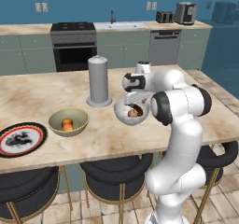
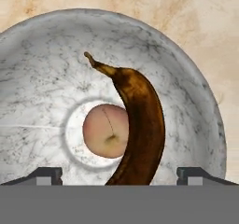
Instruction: Take the fruits from the plate on the dining counter and place two fruits in each bowl.
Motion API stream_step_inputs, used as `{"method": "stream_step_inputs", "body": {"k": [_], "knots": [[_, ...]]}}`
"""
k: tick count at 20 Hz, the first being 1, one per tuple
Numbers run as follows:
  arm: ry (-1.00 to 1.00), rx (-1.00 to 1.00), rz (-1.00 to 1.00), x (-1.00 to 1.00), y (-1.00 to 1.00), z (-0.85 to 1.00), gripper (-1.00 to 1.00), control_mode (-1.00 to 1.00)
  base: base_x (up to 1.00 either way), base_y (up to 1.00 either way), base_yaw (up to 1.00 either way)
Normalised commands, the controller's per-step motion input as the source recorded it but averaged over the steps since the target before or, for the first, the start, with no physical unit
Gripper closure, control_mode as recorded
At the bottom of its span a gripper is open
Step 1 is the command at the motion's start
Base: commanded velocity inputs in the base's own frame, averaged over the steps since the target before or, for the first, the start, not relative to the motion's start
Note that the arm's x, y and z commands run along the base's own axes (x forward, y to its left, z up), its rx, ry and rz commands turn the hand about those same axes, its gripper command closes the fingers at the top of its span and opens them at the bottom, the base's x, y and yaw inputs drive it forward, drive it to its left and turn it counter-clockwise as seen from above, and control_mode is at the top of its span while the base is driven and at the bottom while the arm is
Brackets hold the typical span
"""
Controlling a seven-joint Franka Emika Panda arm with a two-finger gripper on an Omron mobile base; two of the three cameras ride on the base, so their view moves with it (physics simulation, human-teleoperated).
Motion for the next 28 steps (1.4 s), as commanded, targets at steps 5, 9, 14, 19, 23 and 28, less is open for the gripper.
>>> {"method": "stream_step_inputs", "body": {"k": [5,9,14,19,23,28], "knots": [[-0.01,0.00,0.00,-0.62,0.00,0.83,-1.00,-1.00,0.00,0.00,0.00],[-0.01,0.00,0.01,-1.00,0.00,0.51,-1.00,-1.00,0.00,0.00,0.00],[-0.02,0.00,0.00,-1.00,-0.01,0.08,-1.00,-1.00,0.00,0.00,0.00],[0.00,0.00,0.00,-1.00,-0.19,0.00,-1.00,-1.00,0.00,0.00,0.00],[-0.01,0.01,0.00,-0.99,-0.25,0.08,-1.00,-1.00,0.00,0.00,0.00],[-0.01,0.02,0.00,-0.98,-0.18,0.45,-1.00,-1.00,0.00,0.00,0.00]]}}
